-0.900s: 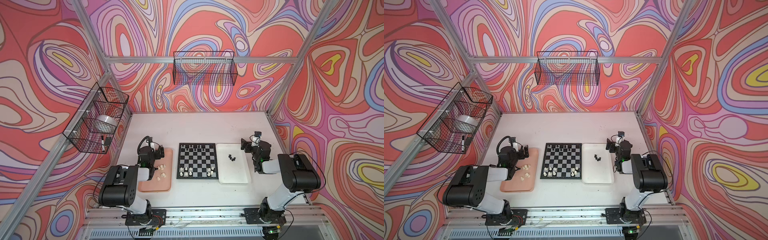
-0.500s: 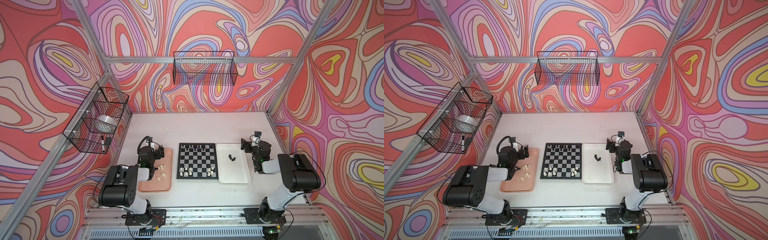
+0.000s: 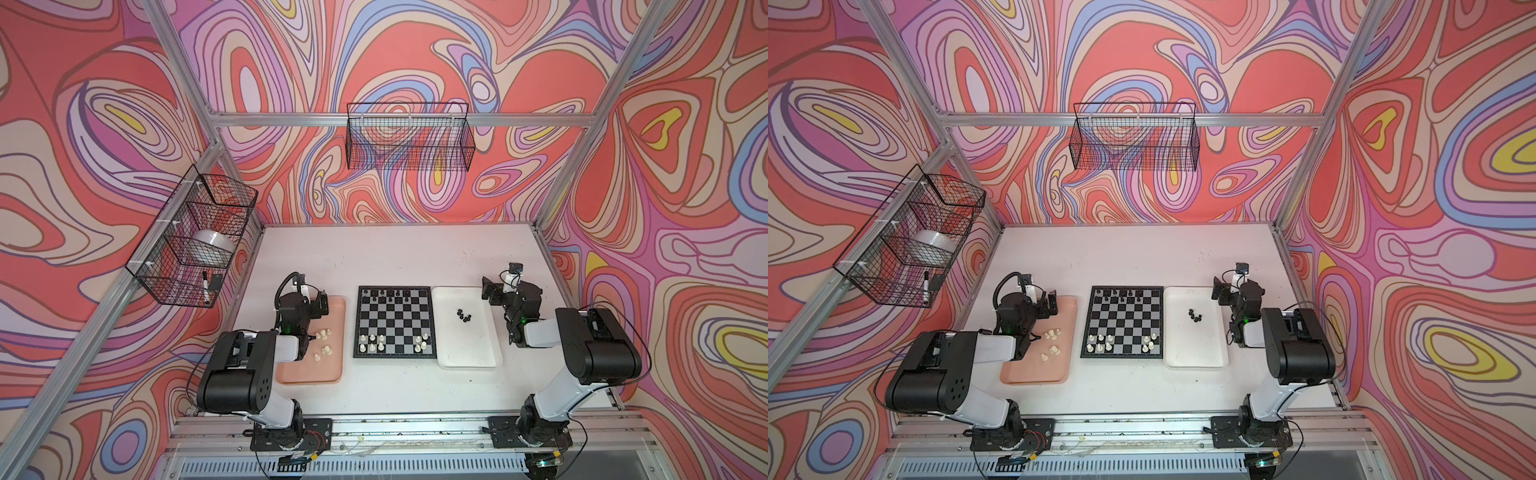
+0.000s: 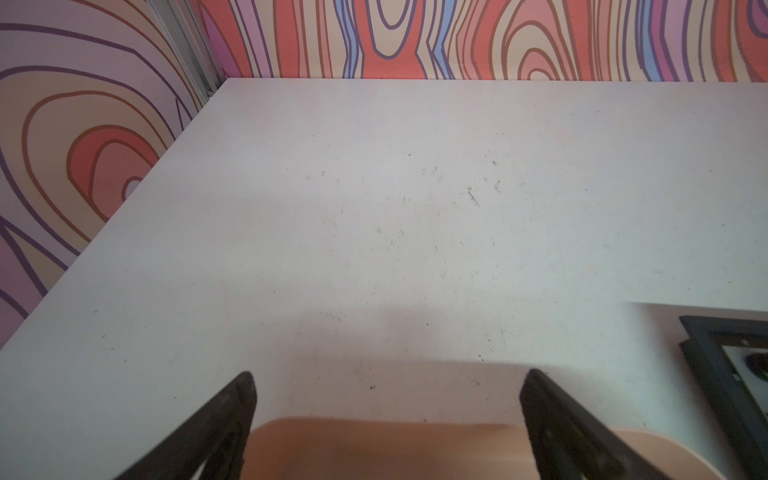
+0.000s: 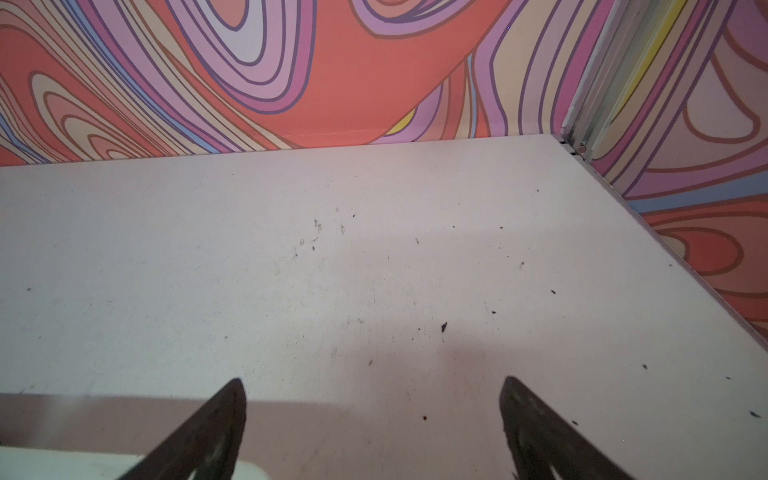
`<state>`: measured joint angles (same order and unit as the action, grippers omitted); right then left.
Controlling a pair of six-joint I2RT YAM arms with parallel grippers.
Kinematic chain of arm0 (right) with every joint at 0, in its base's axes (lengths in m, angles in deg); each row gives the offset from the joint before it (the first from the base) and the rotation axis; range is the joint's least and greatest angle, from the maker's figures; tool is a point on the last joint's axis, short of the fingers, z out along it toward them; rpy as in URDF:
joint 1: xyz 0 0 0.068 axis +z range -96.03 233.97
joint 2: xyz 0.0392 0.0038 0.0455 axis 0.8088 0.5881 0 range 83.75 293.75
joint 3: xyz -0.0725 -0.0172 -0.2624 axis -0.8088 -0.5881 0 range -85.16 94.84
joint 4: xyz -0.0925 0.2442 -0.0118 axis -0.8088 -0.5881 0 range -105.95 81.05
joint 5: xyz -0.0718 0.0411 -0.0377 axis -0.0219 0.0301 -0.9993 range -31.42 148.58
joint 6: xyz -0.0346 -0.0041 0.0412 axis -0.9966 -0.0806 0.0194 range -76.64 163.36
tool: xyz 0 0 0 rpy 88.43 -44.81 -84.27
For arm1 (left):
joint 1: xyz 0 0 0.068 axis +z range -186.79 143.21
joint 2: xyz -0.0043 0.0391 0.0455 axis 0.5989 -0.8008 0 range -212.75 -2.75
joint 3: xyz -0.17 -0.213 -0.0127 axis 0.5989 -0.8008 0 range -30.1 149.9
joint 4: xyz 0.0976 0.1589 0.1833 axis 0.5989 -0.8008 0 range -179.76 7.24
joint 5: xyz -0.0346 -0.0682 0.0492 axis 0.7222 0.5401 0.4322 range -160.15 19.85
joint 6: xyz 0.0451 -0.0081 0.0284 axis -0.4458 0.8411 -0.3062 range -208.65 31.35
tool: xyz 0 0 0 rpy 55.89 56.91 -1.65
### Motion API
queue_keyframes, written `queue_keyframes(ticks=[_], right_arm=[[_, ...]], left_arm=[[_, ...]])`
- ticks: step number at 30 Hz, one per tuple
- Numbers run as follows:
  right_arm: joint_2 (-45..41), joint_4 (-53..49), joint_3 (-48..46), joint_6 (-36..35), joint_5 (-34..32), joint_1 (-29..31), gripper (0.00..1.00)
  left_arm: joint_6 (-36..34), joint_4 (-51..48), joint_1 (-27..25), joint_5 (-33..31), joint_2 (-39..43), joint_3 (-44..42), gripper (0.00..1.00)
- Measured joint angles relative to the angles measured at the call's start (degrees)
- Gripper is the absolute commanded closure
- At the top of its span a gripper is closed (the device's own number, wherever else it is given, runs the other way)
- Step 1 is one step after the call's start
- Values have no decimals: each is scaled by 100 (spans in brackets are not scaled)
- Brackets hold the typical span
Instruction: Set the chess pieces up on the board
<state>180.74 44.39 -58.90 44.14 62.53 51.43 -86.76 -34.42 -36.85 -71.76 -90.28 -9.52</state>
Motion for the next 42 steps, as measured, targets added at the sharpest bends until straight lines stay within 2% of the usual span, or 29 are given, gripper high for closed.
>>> queue_keyframes(ticks=[42], right_arm=[[-50,-177,55,17,26,0,2]], left_arm=[[-83,15,0,142,0,33,0]])
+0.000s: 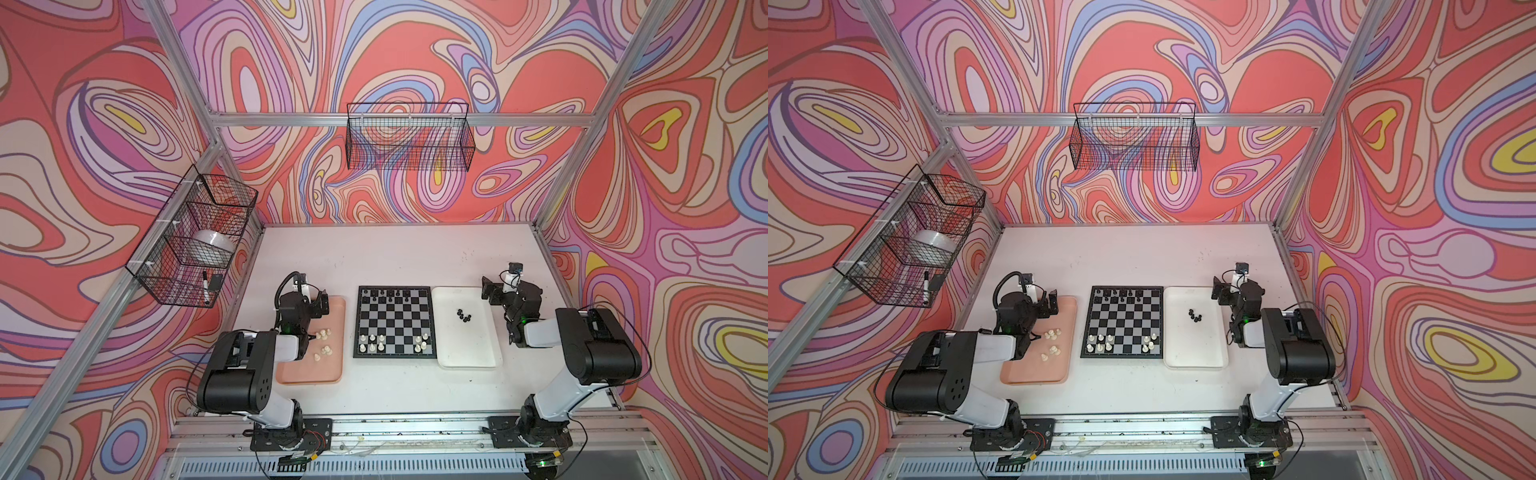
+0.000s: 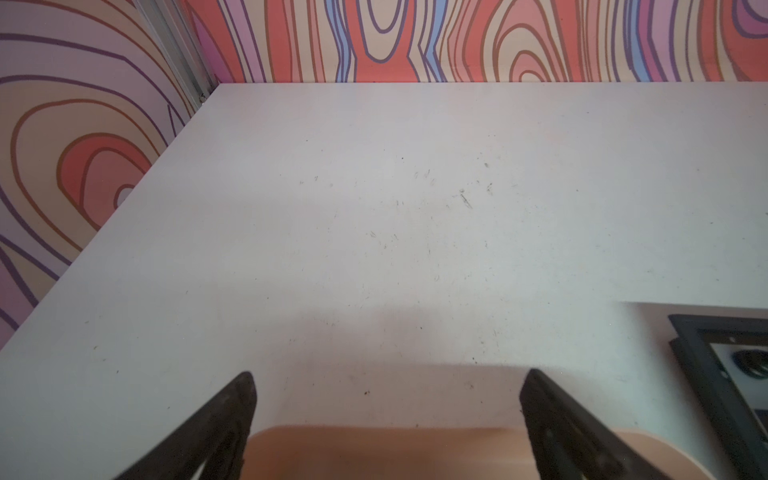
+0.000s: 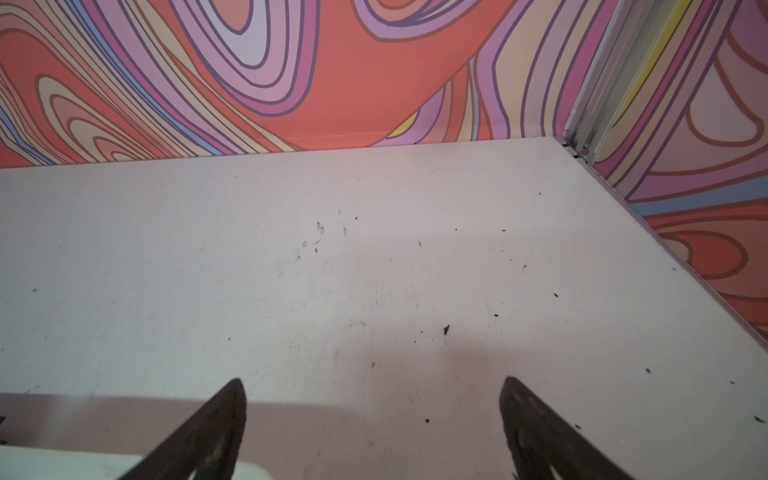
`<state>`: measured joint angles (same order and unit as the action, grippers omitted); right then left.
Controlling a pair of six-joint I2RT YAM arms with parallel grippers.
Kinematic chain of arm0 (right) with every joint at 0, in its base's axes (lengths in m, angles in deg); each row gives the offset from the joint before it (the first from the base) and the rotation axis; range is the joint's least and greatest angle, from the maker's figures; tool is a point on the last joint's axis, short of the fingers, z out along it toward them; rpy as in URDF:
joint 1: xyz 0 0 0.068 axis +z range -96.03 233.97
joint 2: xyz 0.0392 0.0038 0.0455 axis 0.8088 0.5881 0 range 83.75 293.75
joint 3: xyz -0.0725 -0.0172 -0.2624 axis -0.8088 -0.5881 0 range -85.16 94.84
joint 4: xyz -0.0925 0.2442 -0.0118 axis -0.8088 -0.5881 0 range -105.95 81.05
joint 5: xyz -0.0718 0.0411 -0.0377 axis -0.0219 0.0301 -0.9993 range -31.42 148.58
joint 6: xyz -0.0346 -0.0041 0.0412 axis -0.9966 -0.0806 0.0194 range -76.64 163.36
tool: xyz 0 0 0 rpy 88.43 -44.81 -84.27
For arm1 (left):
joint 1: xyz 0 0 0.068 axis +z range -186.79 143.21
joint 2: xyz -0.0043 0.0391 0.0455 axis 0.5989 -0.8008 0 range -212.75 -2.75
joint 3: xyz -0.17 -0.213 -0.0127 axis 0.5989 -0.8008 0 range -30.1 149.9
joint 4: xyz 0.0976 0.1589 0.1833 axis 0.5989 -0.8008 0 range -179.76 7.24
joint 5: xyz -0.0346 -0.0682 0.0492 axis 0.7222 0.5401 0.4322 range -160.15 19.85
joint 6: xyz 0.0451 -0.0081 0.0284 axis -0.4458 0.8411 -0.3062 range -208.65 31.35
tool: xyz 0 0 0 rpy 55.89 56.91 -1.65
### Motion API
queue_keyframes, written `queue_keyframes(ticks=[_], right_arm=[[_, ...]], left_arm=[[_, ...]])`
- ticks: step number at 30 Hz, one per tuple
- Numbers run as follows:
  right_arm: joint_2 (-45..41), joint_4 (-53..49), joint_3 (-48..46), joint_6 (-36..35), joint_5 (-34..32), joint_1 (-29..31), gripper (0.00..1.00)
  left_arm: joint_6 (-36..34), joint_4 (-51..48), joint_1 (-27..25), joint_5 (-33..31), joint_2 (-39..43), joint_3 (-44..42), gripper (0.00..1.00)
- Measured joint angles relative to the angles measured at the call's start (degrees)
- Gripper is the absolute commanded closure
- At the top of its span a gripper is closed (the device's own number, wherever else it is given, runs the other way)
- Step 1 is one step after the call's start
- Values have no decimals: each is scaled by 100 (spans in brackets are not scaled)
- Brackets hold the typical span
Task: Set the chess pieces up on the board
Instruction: 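Raise the left gripper over the pink tray while the right moves over the white tray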
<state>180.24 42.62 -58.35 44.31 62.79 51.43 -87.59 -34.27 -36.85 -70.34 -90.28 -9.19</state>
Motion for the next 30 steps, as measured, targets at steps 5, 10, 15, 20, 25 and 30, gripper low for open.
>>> queue_keyframes(ticks=[5,10,15,20,25,30], right_arm=[[-448,-511,170,35,-85,0,2],[-1204,-1377,393,315,-332,0,2],[-1714,-2605,1069,1058,-332,0,2],[-2459,-3480,1193,1690,210,0,2],[-3156,-3821,1176,2306,997,2,3],[-3167,-4962,1681,2533,1316,15,15]], left_arm=[[-37,109,0,76,0,-20,0],[-44,26,0,79,142,-44,0],[-105,-697,0,153,892,68,0],[-260,-1711,0,339,1659,328,0],[-518,-3423,0,695,2199,1001,0],[-787,-5156,0,1093,2253,2153,0]])
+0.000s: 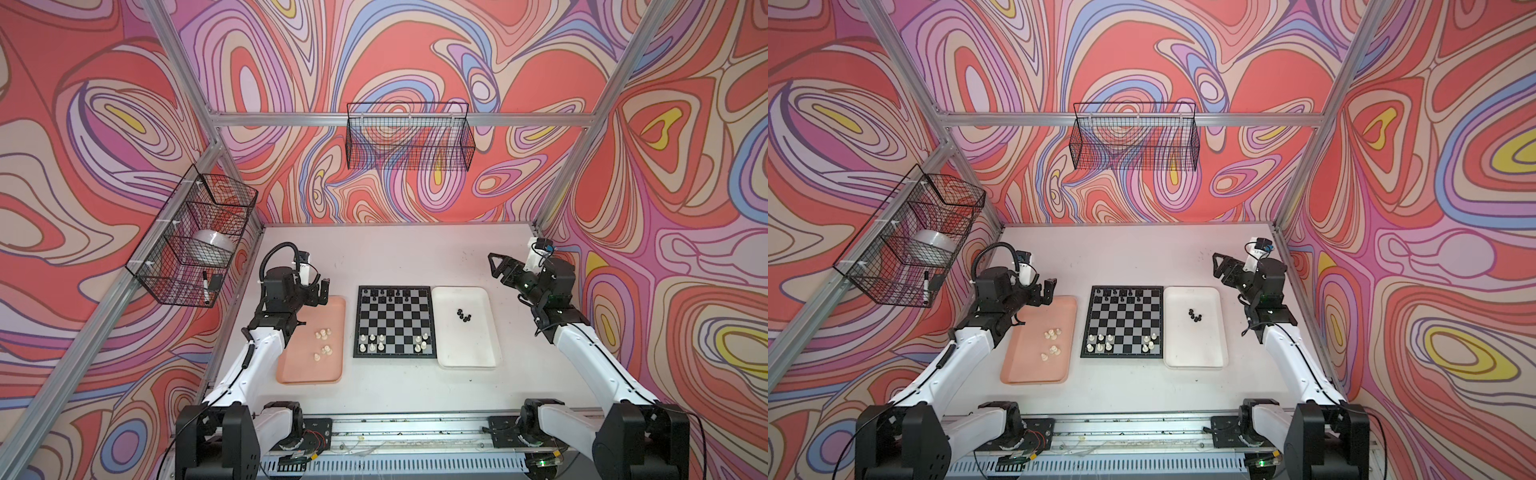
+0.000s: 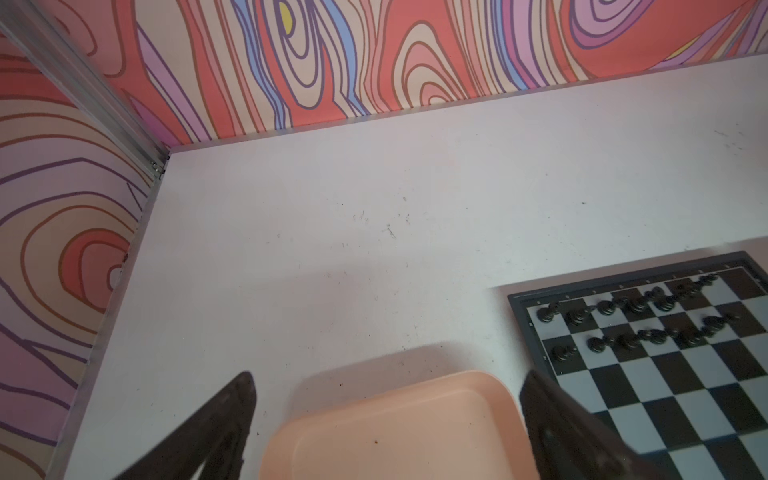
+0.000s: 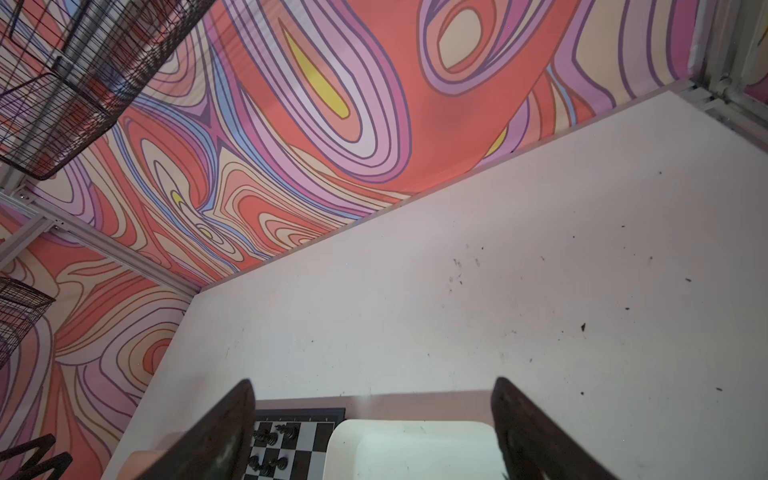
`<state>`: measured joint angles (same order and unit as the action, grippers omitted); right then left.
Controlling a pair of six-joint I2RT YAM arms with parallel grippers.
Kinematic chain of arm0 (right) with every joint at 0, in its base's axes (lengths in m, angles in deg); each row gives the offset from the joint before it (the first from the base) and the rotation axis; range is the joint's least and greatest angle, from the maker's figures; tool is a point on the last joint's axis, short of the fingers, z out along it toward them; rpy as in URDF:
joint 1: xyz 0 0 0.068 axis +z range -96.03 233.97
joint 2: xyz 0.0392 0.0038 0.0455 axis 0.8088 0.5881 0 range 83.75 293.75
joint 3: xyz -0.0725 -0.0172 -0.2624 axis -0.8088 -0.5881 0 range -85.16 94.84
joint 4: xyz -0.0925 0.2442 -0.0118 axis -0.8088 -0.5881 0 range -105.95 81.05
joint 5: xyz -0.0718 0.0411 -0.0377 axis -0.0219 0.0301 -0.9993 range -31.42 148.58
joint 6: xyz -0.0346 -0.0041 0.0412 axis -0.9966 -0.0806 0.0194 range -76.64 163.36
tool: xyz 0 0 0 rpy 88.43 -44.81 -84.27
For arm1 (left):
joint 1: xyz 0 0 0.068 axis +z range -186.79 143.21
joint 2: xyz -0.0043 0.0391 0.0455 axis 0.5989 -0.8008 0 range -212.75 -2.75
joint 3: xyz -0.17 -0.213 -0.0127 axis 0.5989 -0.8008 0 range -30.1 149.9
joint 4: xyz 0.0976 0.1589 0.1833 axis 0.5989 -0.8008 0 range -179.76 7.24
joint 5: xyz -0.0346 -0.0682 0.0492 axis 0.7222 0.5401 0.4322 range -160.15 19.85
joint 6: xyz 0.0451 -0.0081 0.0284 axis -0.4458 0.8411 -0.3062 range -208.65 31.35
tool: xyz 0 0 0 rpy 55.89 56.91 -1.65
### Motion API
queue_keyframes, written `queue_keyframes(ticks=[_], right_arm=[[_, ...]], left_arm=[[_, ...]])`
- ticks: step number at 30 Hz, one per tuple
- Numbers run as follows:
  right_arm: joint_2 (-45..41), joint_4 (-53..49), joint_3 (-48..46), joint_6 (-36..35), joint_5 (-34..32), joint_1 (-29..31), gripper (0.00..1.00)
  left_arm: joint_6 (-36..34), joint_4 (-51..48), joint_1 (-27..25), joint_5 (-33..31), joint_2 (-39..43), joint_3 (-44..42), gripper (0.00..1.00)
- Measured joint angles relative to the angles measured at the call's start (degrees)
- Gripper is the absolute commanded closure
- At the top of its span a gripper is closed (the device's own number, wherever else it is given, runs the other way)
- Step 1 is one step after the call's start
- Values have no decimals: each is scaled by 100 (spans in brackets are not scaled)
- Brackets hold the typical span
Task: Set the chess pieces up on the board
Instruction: 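Raise the left gripper over the pink tray while the right moves over the white tray, then lower the right gripper onto the black pieces in the white tray and grasp one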
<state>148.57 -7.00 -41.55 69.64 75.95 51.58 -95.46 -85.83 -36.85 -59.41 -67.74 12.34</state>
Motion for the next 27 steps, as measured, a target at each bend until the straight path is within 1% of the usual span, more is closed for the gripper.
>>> queue_keyframes(ticks=[2,4,8,12,14,15,17,19,20,22,27], right_arm=[[-2,-656,323,-28,-109,35,18],[-48,-1239,546,-114,-278,90,20],[-247,-2286,695,-232,-688,332,30],[-317,-3134,706,-262,-1069,820,33],[-323,-3510,706,-243,-1294,1209,34],[-328,-3661,706,-240,-1394,1379,34],[-326,-3926,708,-221,-1620,1703,39],[-304,-4177,708,-179,-1803,1965,40],[-282,-4264,708,-162,-1862,2020,41],[-205,-4385,708,-142,-1945,2079,46],[138,-4437,708,-127,-2022,2118,51]], left_arm=[[-74,-684,0,157,-2,439,0],[-142,-1272,0,282,-13,824,0],[-256,-2295,0,470,-184,1639,0],[-337,-3112,-2,584,-507,2439,0],[-385,-3453,-13,632,-647,2780,0],[-404,-3582,-22,658,-684,2889,0],[-444,-3866,-66,715,-739,3106,0],[-507,-4089,-142,743,-748,3265,0],[-533,-4159,-179,745,-748,3314,0],[-603,-4284,-293,728,-743,3381,0],[-675,-4476,-535,713,-728,3388,0]])
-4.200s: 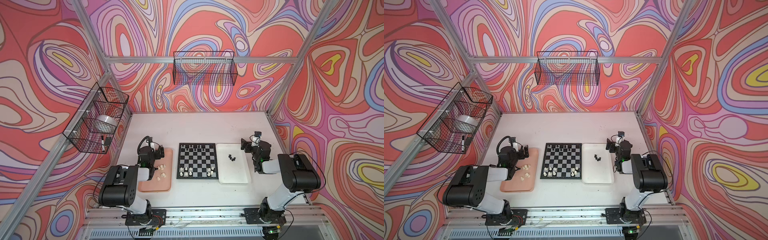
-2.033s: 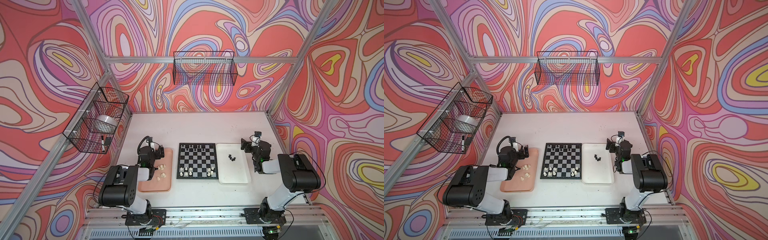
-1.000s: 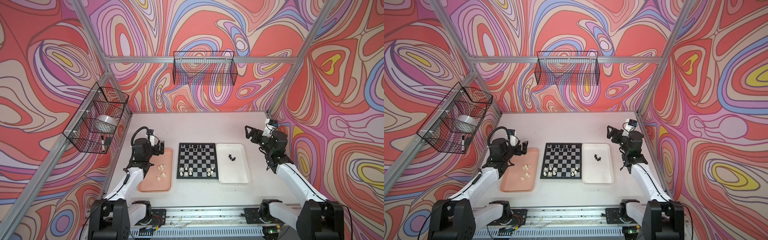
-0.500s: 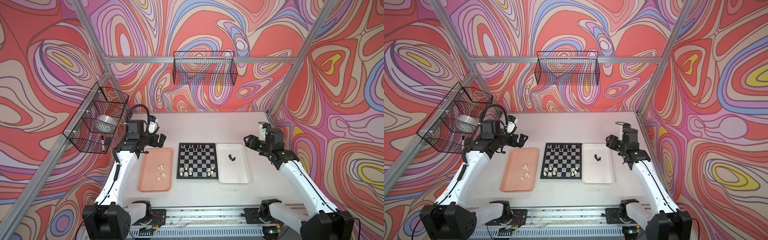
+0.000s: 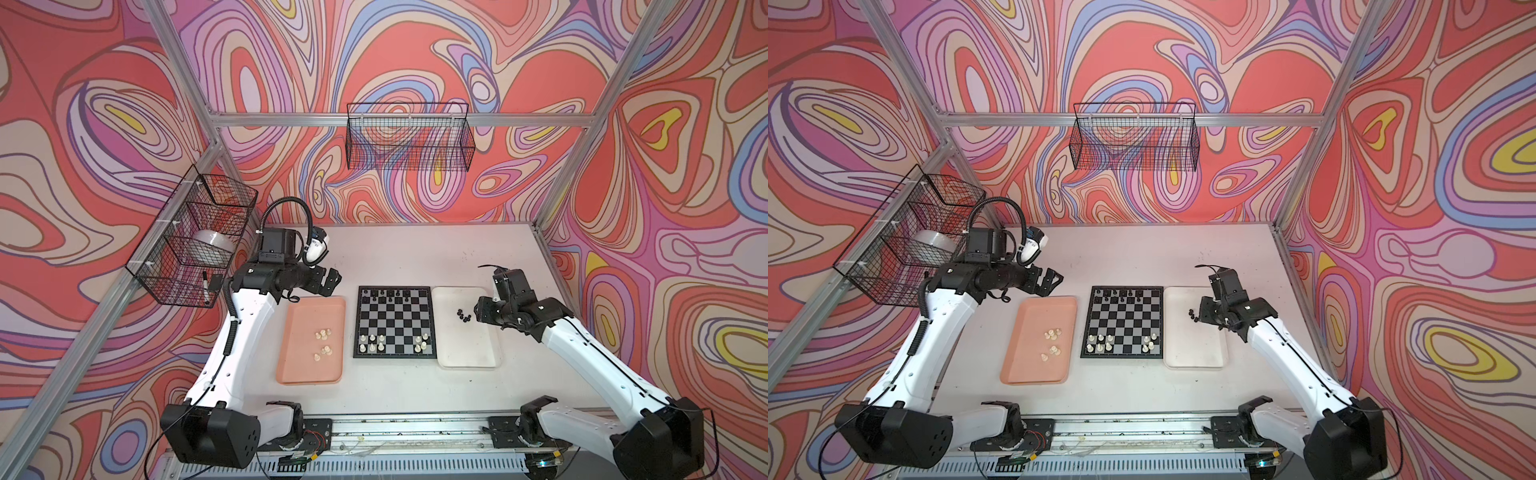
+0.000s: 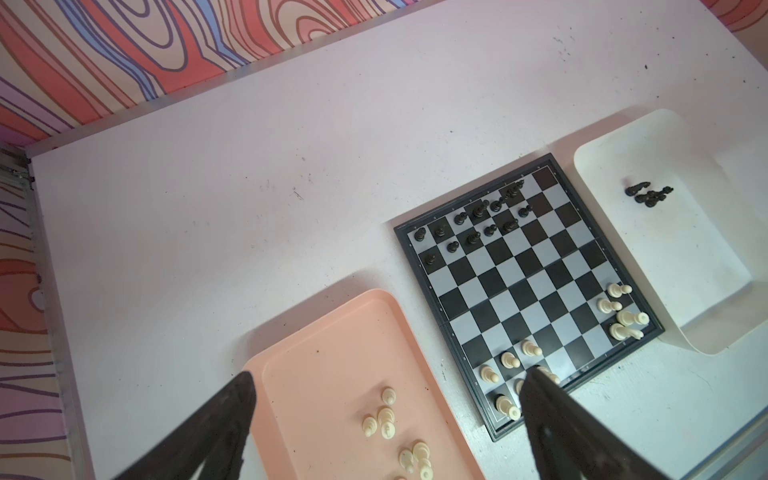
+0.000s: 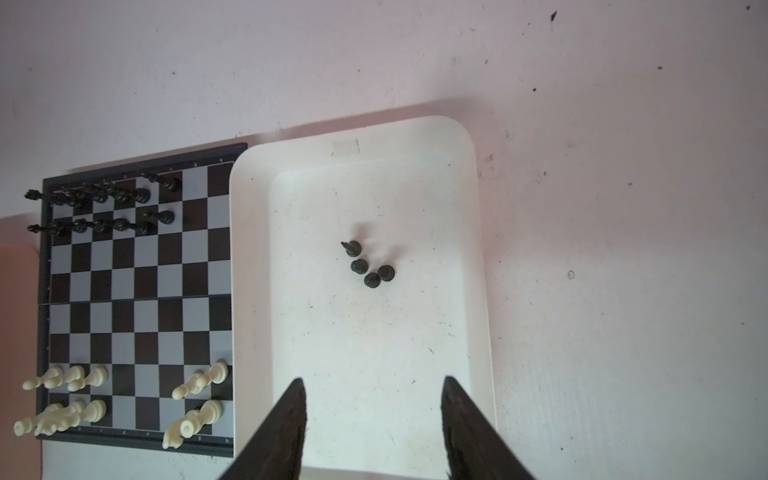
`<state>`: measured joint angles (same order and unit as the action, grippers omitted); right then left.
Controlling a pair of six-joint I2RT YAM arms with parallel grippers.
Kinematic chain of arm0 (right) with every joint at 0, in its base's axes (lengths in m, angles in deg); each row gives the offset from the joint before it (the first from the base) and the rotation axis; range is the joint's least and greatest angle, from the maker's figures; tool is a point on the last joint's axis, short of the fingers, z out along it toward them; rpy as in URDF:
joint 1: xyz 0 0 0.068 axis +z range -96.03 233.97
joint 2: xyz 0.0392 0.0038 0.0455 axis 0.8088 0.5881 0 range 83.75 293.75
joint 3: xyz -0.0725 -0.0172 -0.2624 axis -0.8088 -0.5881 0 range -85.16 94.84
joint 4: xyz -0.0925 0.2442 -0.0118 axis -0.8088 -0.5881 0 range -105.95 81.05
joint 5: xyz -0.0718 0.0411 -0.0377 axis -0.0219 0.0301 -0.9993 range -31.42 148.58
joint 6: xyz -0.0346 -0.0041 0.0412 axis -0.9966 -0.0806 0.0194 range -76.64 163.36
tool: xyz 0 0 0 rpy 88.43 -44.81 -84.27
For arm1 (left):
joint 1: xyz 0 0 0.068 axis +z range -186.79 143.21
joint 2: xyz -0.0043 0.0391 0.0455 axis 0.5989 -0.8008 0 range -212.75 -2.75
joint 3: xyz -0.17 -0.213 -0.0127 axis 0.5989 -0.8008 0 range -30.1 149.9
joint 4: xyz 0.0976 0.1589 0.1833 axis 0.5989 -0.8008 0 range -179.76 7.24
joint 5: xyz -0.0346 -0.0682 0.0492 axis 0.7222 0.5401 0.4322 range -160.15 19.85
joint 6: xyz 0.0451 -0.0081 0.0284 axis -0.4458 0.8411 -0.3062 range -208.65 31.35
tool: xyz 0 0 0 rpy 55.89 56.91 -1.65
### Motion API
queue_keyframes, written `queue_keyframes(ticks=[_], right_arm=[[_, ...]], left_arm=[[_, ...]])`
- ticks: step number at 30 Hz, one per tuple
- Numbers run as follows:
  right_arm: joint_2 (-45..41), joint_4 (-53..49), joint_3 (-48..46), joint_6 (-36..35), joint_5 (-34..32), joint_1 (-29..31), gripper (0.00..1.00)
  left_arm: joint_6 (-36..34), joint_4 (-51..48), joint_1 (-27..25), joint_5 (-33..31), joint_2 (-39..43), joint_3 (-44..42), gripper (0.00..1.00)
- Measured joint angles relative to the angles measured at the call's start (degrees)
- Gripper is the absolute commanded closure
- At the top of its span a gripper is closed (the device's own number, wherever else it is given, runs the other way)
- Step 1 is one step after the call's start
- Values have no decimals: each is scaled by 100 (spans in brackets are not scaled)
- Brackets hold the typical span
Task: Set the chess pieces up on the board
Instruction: 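Lower the right gripper onto the black pieces in the white tray and grasp one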
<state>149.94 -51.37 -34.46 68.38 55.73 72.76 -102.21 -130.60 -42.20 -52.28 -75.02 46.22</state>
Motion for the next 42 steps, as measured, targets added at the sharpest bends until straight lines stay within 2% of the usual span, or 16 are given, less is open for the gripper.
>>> queue_keyframes(ticks=[6,21,35,42], right_arm=[[588,74,22,-15,2,7,58],[2140,275,1117,-634,334,42,58],[2750,199,1408,-1174,411,44,66],[2887,192,1414,-1325,393,44,66]], left_arm=[[7,-37,-127,-20,81,0,0],[4,-179,-142,-26,101,-190,0],[-17,-225,-142,105,179,-297,0],[-17,-267,-142,142,179,-299,0]])
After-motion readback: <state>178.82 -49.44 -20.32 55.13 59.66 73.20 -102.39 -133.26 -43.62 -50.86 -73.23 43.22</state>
